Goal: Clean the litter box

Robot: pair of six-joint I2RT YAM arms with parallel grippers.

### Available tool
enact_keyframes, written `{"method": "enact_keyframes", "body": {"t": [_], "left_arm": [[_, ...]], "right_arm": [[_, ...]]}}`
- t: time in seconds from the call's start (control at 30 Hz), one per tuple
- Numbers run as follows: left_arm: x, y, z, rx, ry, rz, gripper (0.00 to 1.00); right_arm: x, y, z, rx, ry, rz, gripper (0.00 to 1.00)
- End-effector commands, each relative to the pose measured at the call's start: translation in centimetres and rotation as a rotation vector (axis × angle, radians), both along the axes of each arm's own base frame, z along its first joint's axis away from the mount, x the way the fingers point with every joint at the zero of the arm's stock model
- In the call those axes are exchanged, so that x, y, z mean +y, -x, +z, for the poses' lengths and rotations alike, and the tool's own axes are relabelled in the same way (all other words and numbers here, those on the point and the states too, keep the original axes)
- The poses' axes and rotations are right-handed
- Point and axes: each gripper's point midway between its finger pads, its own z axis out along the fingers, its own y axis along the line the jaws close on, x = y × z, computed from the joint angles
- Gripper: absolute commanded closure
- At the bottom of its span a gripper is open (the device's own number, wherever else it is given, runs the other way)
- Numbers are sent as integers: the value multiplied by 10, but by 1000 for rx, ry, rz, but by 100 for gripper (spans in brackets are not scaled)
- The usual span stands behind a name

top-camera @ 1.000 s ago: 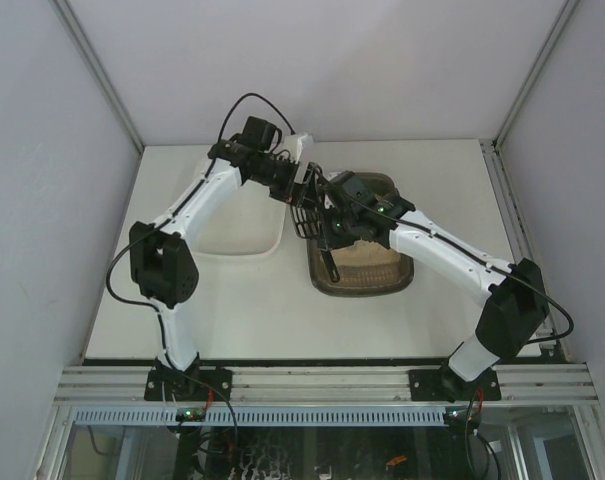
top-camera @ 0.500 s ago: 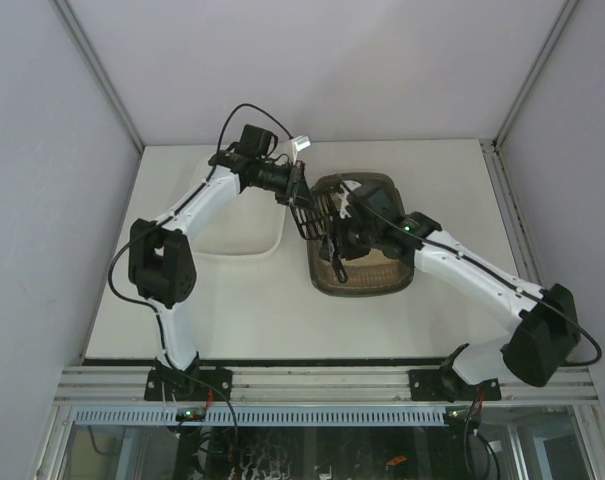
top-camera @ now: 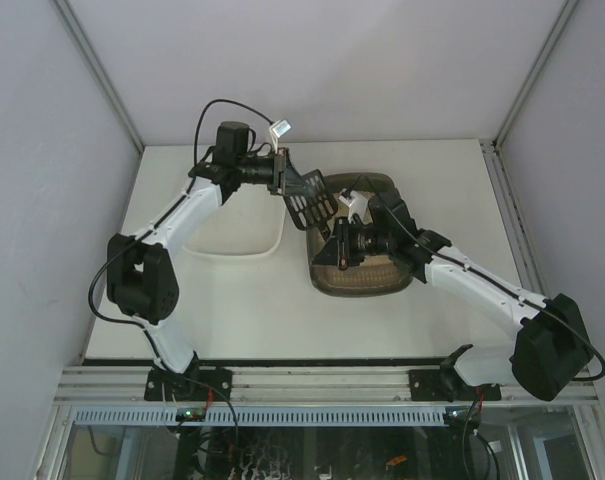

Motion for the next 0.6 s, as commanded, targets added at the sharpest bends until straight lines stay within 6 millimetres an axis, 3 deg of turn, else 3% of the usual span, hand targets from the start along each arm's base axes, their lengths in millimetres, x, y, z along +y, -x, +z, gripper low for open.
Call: {"method": "enact_keyframes", "body": {"t": [0.0, 0.07, 0.1, 0.17, 0.2, 0.27, 0.37, 0.47, 0.57], "left_arm": [[-2, 24, 27, -23, 56, -45, 100], [-1, 25, 25, -27, 48, -45, 93], [0, 26, 25, -28, 44, -46, 83], [4, 26, 26, -40, 21, -39, 48], [6, 26, 30, -57, 8, -32, 7], [15, 25, 40, -100, -21, -4, 0], [28, 21, 62, -170, -33, 63, 0], [40, 16, 79, -184, -15, 139, 0], [53, 6, 80, -168, -23, 269, 0]], "right_arm": [[16, -9, 24, -36, -101, -6, 100], [14, -8, 24, -52, -82, -23, 100], [12, -7, 25, -58, -77, -32, 100], [3, -6, 28, -76, -59, -78, 100], [-4, -8, 29, -86, -39, -113, 100], [-21, -10, 27, -102, 15, -187, 100], [-49, -12, 17, -80, 112, -288, 100], [-75, -12, -3, -17, 233, -358, 100], [-95, -9, -27, 78, 366, -362, 100]]}}
